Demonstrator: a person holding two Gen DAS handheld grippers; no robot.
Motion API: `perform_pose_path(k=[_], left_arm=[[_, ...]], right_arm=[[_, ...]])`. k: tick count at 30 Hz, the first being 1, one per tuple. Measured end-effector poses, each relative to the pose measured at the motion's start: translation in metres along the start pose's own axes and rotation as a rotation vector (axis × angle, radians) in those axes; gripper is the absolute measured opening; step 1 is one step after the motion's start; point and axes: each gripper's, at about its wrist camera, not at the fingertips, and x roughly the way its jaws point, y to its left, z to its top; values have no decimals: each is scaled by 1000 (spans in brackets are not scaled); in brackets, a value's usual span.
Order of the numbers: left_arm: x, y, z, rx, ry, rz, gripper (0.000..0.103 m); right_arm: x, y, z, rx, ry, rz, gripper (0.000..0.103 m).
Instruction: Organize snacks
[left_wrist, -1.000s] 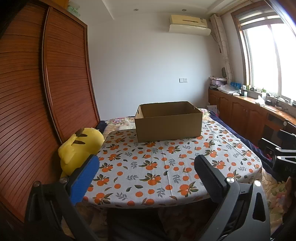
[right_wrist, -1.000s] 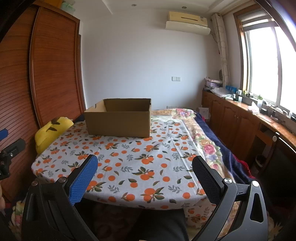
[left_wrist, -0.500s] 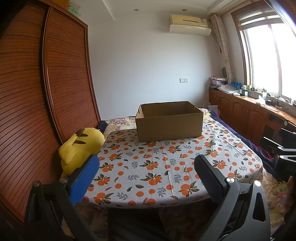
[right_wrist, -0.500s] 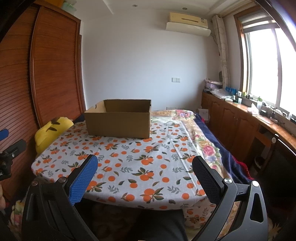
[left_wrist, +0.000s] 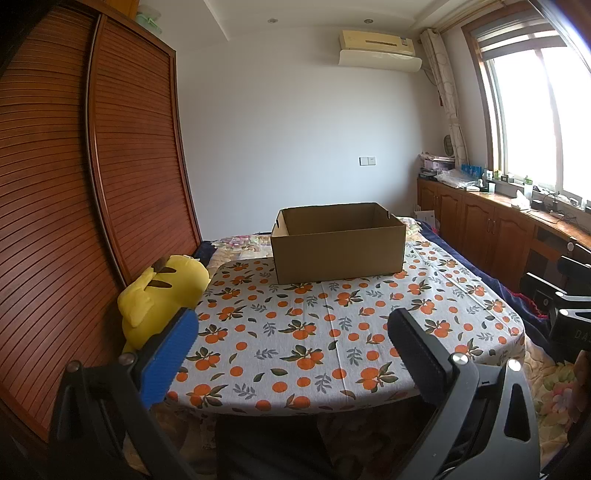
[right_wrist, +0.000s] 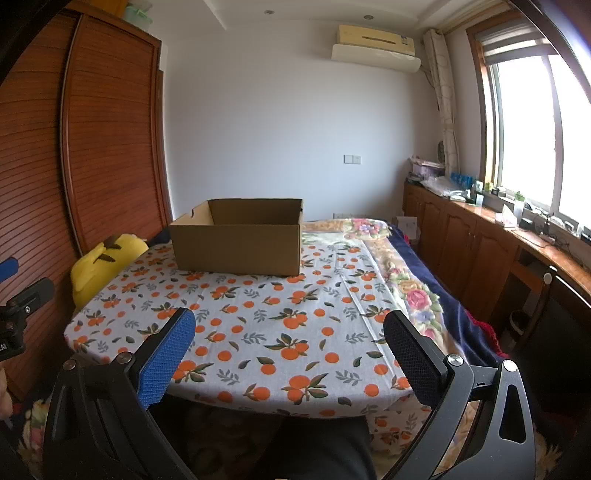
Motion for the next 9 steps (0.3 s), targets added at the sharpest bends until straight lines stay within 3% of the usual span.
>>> perform_pose_path(k=[9], left_arm=[[0, 0, 0, 2, 0, 1, 103]], right_arm=[[0, 0, 0, -2, 3, 2, 103]])
